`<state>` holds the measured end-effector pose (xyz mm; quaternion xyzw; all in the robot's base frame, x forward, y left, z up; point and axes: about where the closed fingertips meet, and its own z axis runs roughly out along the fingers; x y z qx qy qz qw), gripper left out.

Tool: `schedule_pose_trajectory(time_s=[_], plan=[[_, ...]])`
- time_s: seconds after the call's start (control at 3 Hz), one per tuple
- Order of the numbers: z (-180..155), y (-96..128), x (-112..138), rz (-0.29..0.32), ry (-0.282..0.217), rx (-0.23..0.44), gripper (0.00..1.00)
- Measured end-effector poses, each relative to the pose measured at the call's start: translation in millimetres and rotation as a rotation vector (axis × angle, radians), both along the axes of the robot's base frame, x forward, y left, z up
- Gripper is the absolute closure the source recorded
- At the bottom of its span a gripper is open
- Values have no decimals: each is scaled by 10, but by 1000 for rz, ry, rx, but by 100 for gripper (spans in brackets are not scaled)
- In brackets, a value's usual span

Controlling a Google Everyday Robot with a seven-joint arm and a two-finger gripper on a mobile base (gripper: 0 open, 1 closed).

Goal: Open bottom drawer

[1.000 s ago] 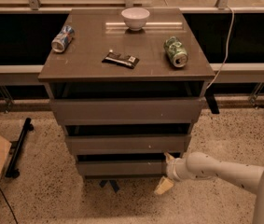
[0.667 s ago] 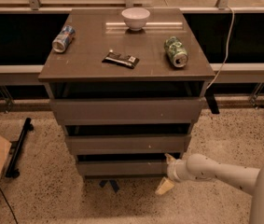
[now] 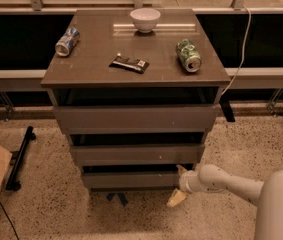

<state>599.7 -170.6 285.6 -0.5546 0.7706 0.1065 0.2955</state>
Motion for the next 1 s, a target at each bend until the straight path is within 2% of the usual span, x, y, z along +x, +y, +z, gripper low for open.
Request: schedule_pose_trajectory(time_s=[1.0], plan=[[-459, -27, 285, -25, 46, 21, 0]])
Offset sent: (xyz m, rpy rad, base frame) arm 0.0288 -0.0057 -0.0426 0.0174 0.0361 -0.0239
